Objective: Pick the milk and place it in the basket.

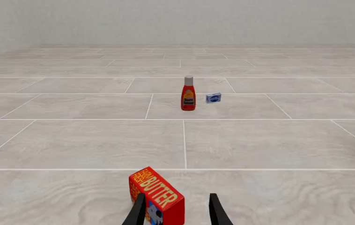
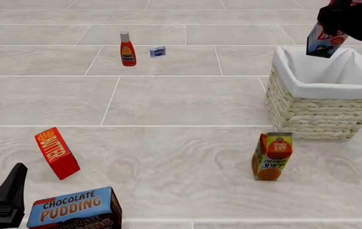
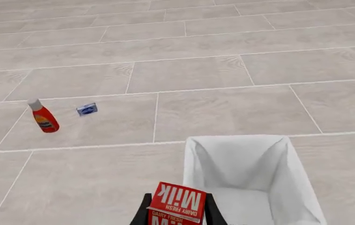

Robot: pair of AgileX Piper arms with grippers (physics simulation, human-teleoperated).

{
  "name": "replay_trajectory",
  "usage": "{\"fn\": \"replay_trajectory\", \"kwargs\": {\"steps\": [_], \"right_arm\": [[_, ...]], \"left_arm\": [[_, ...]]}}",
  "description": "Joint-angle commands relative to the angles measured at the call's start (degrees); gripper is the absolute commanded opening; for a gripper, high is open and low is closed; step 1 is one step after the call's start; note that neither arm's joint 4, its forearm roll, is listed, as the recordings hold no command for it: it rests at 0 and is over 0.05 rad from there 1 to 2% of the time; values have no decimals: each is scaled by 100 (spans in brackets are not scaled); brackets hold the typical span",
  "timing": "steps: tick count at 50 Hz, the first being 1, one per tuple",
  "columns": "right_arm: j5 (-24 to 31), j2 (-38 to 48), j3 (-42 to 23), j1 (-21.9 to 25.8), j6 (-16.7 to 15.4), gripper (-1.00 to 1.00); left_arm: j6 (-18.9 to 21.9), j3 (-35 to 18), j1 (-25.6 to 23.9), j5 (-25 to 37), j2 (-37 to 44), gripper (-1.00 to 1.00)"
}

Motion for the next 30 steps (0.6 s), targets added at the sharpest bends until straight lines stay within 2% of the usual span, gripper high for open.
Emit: {"fn": "replay_trajectory", "kwargs": {"steps": [1,30], "right_arm": [[-94,32,-59,-306,95,-100],[-551,1145,13,-745,253,-100]], "left_arm": [[0,0,0,0,0,100],[0,0,0,0,0,100]]}}
